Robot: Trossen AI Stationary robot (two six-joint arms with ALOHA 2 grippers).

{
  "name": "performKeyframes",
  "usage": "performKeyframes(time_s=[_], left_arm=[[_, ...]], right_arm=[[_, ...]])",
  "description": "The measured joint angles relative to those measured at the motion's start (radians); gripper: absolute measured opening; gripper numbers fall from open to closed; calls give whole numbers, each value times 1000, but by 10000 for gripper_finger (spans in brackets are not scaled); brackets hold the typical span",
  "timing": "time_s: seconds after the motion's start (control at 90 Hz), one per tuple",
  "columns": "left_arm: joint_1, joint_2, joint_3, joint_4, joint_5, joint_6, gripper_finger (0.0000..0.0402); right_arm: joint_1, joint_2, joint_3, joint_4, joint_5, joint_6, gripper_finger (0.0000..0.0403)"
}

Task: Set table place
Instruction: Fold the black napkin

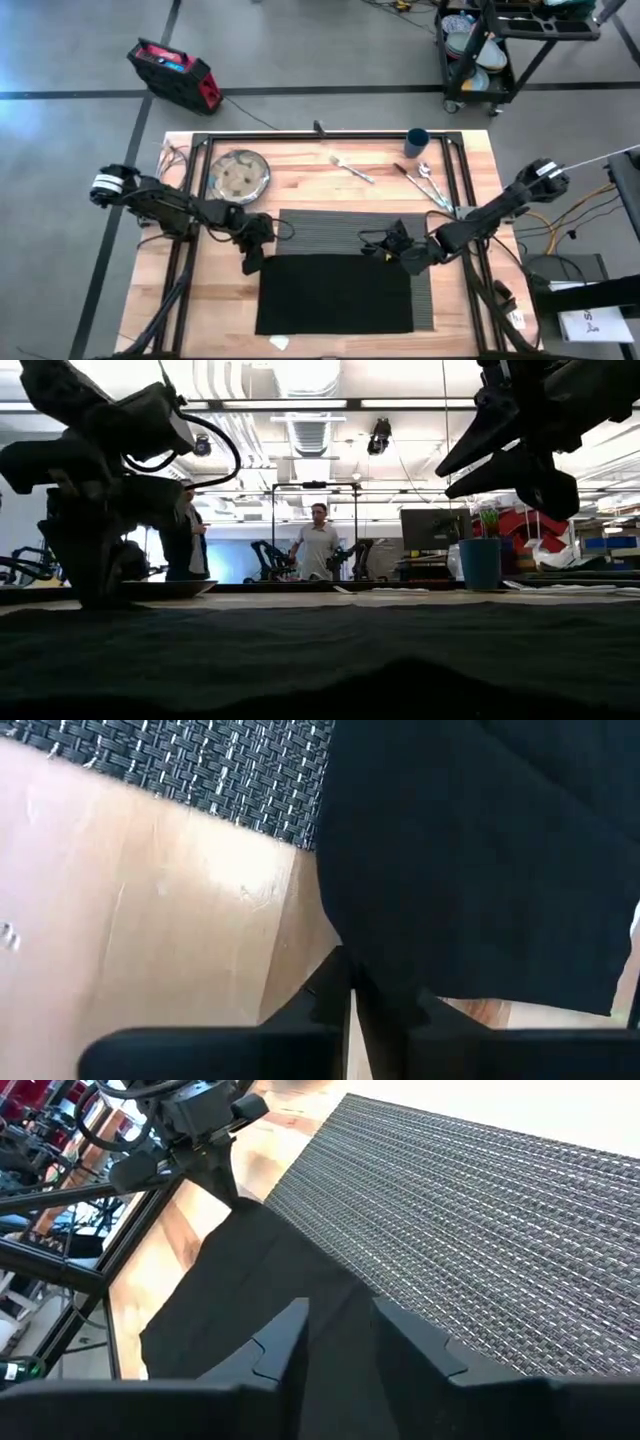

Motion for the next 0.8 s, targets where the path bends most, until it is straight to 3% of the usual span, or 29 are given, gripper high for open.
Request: performKeyframes(time_s=[0.256, 0.489, 0.8], left_arm=[[30, -4, 57, -86, -100, 54, 0], [106, -5, 158, -277, -210, 149, 0], [264, -4, 273, -313, -251, 298, 0]], right_arm=[[0, 0, 0, -1, 0, -1, 77], [0, 0, 0, -2, -4, -7, 69], [0, 0, 0, -19, -4, -5, 77]])
